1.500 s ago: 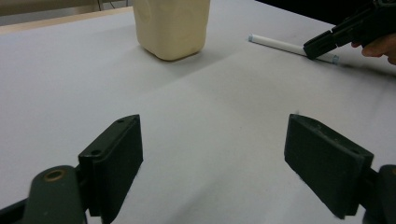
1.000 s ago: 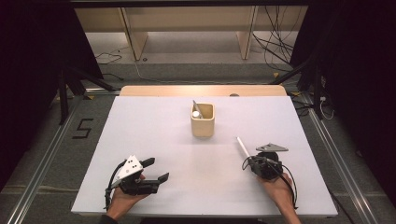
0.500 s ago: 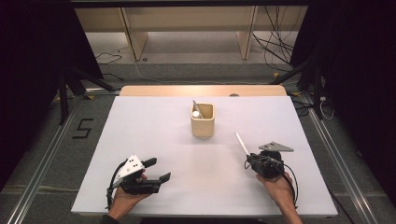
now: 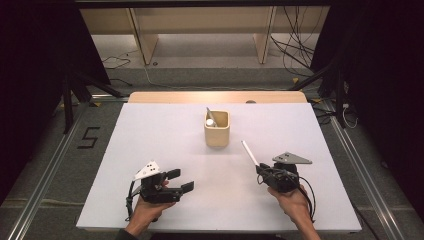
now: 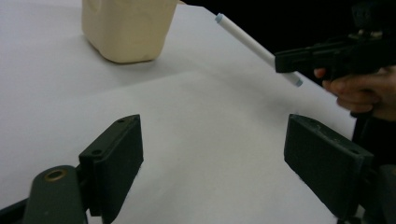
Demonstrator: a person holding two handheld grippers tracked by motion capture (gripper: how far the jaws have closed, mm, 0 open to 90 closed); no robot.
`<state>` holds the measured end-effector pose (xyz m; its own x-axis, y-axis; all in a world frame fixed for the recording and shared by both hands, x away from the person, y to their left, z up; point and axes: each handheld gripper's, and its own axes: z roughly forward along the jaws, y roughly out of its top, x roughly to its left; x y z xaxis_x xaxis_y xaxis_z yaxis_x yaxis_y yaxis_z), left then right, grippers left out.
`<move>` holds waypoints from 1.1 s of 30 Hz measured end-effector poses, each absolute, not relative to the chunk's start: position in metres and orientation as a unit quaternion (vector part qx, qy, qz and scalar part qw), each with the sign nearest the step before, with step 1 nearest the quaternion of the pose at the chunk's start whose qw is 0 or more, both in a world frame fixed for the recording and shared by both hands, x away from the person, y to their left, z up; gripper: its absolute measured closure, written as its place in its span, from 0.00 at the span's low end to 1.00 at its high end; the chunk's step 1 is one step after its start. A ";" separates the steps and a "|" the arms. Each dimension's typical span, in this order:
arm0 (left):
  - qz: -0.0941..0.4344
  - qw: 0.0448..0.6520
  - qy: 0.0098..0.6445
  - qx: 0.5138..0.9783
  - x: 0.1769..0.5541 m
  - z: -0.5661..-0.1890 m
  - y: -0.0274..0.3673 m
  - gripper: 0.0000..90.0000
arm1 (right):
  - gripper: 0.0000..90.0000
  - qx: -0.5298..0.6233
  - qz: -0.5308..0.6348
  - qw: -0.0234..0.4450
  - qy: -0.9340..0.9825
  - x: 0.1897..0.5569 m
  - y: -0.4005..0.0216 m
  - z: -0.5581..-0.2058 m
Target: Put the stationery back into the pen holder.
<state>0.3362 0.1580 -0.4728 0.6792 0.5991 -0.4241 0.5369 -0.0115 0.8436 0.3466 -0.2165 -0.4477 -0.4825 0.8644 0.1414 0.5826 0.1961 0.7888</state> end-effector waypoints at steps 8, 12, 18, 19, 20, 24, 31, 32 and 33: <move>-0.029 0.591 0.413 0.692 0.353 -0.470 0.138 0.22 | 0.88 0.454 0.433 0.165 0.760 0.341 -0.203 -0.443; -0.053 0.597 0.416 0.684 0.357 -0.467 0.130 0.23 | 0.88 0.442 0.438 0.163 0.766 0.338 -0.196 -0.443; -0.109 0.611 0.431 0.655 0.364 -0.469 0.120 0.23 | 0.88 0.423 0.447 0.154 0.773 0.333 -0.184 -0.443; -0.122 0.613 0.434 0.648 0.365 -0.469 0.118 0.23 | 0.88 0.419 0.449 0.154 0.774 0.332 -0.182 -0.443; -0.129 0.615 0.437 0.643 0.367 -0.469 0.116 0.24 | 0.88 0.416 0.449 0.154 0.776 0.331 -0.181 -0.443; -0.137 0.612 0.441 0.642 0.371 -0.469 0.109 0.24 | 0.88 0.409 0.452 0.151 0.778 0.329 -0.176 -0.442; -0.161 0.605 0.455 0.633 0.377 -0.474 0.104 0.24 | 0.88 0.400 0.455 0.147 0.782 0.326 -0.170 -0.443; -0.165 0.605 0.456 0.631 0.377 -0.475 0.104 0.25 | 0.88 0.397 0.455 0.147 0.784 0.326 -0.169 -0.444; -0.169 0.606 0.458 0.628 0.377 -0.475 0.103 0.25 | 0.88 0.396 0.455 0.146 0.784 0.326 -0.168 -0.444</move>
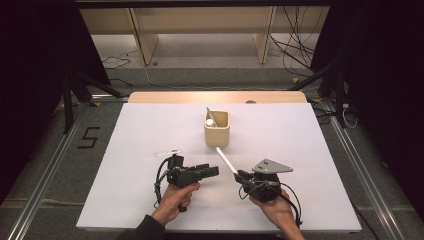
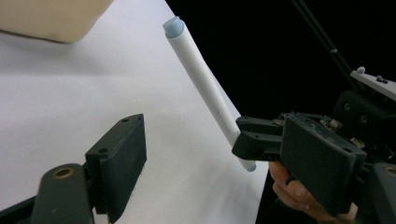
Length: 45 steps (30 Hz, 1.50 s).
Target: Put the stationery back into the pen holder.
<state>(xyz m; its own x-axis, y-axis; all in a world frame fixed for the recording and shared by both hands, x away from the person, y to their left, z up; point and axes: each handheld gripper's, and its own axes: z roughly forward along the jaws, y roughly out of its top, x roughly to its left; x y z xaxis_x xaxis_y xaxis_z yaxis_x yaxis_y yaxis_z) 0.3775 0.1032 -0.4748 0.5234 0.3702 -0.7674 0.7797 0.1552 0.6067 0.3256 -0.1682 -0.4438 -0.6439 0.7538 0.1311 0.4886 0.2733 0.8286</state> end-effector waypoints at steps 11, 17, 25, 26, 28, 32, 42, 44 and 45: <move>-0.193 0.614 0.472 0.602 0.378 -0.473 0.096 0.28 | 0.88 0.379 0.462 0.139 0.790 0.320 -0.157 -0.444; -0.195 0.615 0.478 0.596 0.379 -0.474 0.094 0.33 | 0.88 0.373 0.468 0.137 0.789 0.318 -0.154 -0.444; -0.203 0.617 0.484 0.586 0.378 -0.475 0.093 0.42 | 0.88 0.367 0.471 0.133 0.791 0.316 -0.151 -0.444; -0.203 0.617 0.484 0.586 0.378 -0.475 0.093 0.44 | 0.88 0.366 0.472 0.133 0.791 0.315 -0.150 -0.444; -0.204 0.619 0.483 0.585 0.378 -0.475 0.092 0.47 | 0.88 0.365 0.473 0.132 0.791 0.315 -0.150 -0.444; -0.204 0.618 0.485 0.583 0.378 -0.475 0.093 0.52 | 0.88 0.361 0.476 0.131 0.791 0.314 -0.148 -0.444; -0.212 0.621 0.487 0.577 0.377 -0.477 0.092 0.66 | 0.88 0.355 0.480 0.133 0.791 0.313 -0.147 -0.444; -0.214 0.621 0.487 0.576 0.377 -0.477 0.092 0.68 | 0.88 0.354 0.480 0.133 0.791 0.312 -0.147 -0.444; -0.214 0.622 0.486 0.575 0.377 -0.477 0.092 0.69 | 0.88 0.354 0.480 0.133 0.792 0.312 -0.147 -0.444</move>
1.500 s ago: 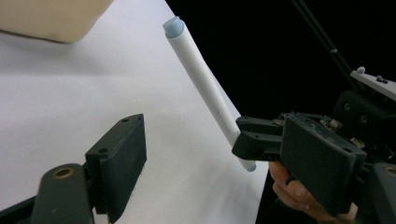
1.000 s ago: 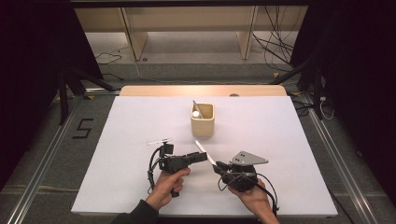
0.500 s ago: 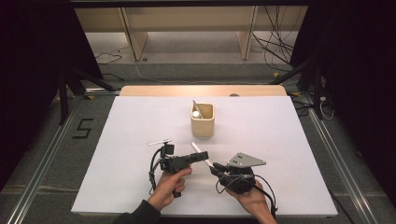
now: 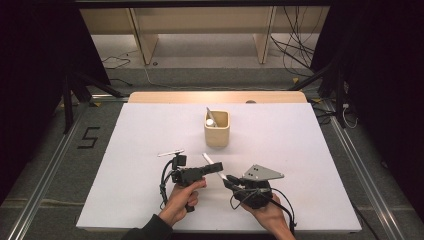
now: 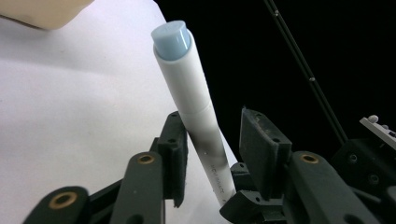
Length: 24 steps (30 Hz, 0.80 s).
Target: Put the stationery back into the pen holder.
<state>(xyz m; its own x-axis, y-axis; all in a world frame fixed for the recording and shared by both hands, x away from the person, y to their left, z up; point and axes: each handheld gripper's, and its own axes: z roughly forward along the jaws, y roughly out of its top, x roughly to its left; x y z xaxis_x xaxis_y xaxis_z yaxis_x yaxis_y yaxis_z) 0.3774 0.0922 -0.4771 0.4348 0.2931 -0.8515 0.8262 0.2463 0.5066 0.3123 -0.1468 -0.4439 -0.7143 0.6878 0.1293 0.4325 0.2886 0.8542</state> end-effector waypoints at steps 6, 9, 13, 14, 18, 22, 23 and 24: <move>-0.221 0.623 0.487 0.571 0.379 -0.479 0.093 0.78 | 0.88 0.351 0.483 0.134 0.791 0.312 -0.147 -0.444; -0.232 0.624 0.485 0.567 0.380 -0.481 0.094 0.81 | 0.88 0.351 0.484 0.134 0.790 0.312 -0.147 -0.444; -0.246 0.628 0.479 0.562 0.380 -0.482 0.095 0.86 | 0.88 0.350 0.483 0.132 0.791 0.312 -0.147 -0.447; -0.243 0.629 0.475 0.565 0.380 -0.481 0.095 0.86 | 0.88 0.350 0.484 0.132 0.791 0.312 -0.147 -0.448; -0.240 0.635 0.471 0.563 0.379 -0.481 0.095 0.86 | 0.86 0.346 0.484 0.131 0.793 0.313 -0.148 -0.447; -0.226 0.643 0.471 0.560 0.380 -0.477 0.101 0.87 | 0.71 0.344 0.487 0.125 0.793 0.313 -0.152 -0.447; -0.221 0.644 0.472 0.560 0.380 -0.476 0.102 0.86 | 0.69 0.343 0.491 0.119 0.792 0.314 -0.153 -0.446; -0.216 0.645 0.472 0.561 0.381 -0.474 0.104 0.87 | 0.66 0.341 0.494 0.116 0.791 0.314 -0.155 -0.446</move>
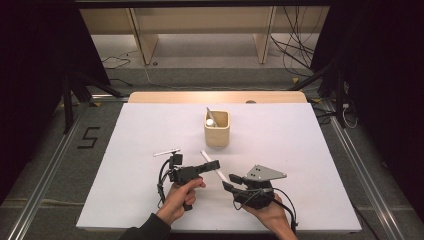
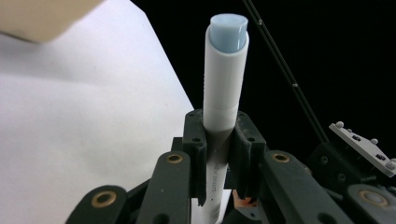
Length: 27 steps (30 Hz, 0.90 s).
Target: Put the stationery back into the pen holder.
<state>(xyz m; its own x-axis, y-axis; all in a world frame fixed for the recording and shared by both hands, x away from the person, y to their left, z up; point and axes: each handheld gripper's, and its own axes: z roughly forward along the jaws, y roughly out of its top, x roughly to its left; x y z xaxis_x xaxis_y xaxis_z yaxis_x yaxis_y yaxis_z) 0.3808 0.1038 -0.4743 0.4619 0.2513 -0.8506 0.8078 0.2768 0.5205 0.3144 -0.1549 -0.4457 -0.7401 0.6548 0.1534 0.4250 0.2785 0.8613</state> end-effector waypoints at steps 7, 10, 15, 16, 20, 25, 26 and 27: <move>-0.173 0.647 0.470 0.575 0.382 -0.465 0.110 0.87 | 0.47 0.348 0.505 0.121 0.780 0.316 -0.164 -0.446; -0.159 0.649 0.469 0.577 0.383 -0.461 0.113 0.86 | 0.43 0.352 0.505 0.129 0.777 0.316 -0.167 -0.446; -0.129 0.651 0.466 0.585 0.389 -0.453 0.119 0.86 | 0.39 0.356 0.501 0.133 0.777 0.315 -0.174 -0.449; -0.124 0.651 0.467 0.586 0.390 -0.451 0.121 0.86 | 0.38 0.356 0.501 0.134 0.777 0.315 -0.175 -0.450; -0.107 0.655 0.468 0.584 0.397 -0.444 0.127 0.86 | 0.37 0.362 0.501 0.136 0.774 0.314 -0.183 -0.451; -0.076 0.655 0.459 0.596 0.405 -0.429 0.131 0.86 | 0.35 0.372 0.500 0.144 0.769 0.313 -0.194 -0.452; -0.071 0.656 0.458 0.596 0.407 -0.427 0.132 0.86 | 0.35 0.373 0.499 0.146 0.768 0.313 -0.195 -0.453; -0.065 0.656 0.455 0.599 0.408 -0.424 0.132 0.86 | 0.35 0.375 0.499 0.147 0.768 0.313 -0.197 -0.453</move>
<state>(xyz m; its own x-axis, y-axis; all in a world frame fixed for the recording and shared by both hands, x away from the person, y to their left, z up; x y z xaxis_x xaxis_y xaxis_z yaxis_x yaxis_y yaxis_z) 0.4085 0.1319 -0.4238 0.5775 0.4598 -0.6746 0.6302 0.2741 0.7264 0.3133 -0.1974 -0.4533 -0.6760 0.7217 0.1485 0.4289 0.2215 0.8758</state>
